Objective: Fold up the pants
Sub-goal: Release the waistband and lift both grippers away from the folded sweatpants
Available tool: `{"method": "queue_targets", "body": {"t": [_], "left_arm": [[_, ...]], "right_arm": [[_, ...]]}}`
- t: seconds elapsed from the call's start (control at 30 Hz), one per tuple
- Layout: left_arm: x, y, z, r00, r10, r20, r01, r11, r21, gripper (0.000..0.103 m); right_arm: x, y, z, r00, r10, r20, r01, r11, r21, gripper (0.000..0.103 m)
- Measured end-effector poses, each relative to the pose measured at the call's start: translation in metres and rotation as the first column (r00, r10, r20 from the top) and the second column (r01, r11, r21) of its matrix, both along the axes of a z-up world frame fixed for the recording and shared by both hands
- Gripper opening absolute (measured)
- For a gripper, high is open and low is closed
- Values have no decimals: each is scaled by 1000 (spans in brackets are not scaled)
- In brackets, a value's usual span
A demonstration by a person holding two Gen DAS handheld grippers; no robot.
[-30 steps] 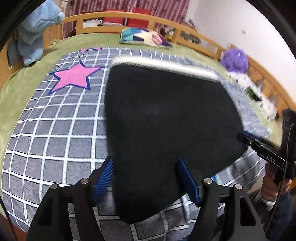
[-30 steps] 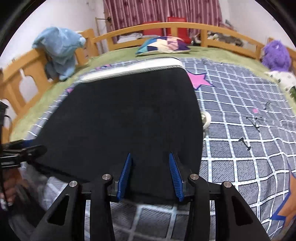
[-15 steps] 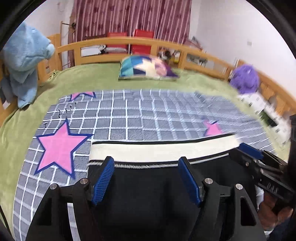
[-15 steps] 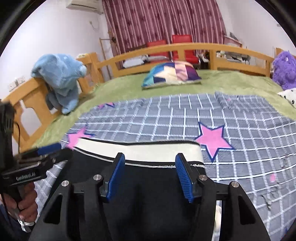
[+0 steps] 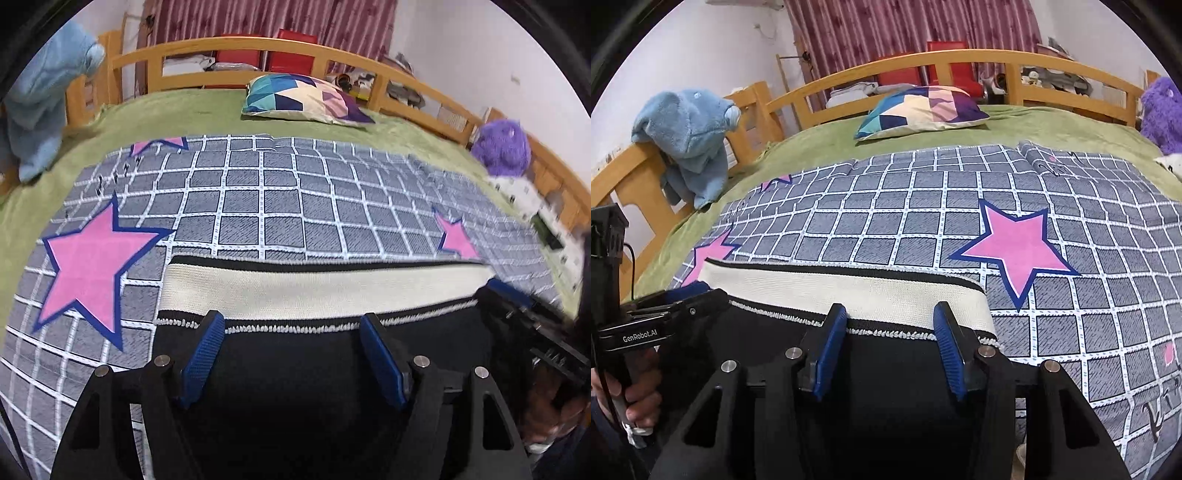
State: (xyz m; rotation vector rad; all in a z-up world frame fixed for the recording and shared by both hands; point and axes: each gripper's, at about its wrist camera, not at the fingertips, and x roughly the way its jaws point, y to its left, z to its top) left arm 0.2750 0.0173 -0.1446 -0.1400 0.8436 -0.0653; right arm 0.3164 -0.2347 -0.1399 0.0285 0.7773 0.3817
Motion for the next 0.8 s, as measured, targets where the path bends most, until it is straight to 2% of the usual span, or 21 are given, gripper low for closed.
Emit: {"method": "queue_targets", "body": {"t": [0.13,0.23,0.33,0.43,0.5,0.57,0.67,0.8], "left_arm": [[-14,-5,2,1000,20,-16,-19,994,104,77],[-28,5,-1,998,37,-60,-29,992,125,82],[-42,23,-3,994,66,-90,-59,995,83,83],[-62,41,-10,988,74,-133,-76,997,-15,83],[-83,49,-15,987,82,-135,-89,995,-49,83],[-109,53,-16,991,78,-106,-84,995,-53,83],[-142,51,-16,995,77,-68,-78,997,-19,83],[-179,48,-15,991,107,-77,-110,994,-27,83]], "right_arm": [[-14,-5,3,999,9,33,-9,1000,2,49],[-32,-11,2,999,21,45,-20,999,-27,51],[-52,-15,1,998,29,47,-25,997,-70,55],[-70,-18,-2,999,40,27,-37,995,-93,57],[-82,-23,-3,999,32,29,-29,995,-98,57],[-94,-30,-2,1000,10,22,-8,997,-79,57],[-113,-39,0,1000,-27,11,27,998,-55,57],[-132,-40,1,998,-49,-30,47,996,-72,57]]}}
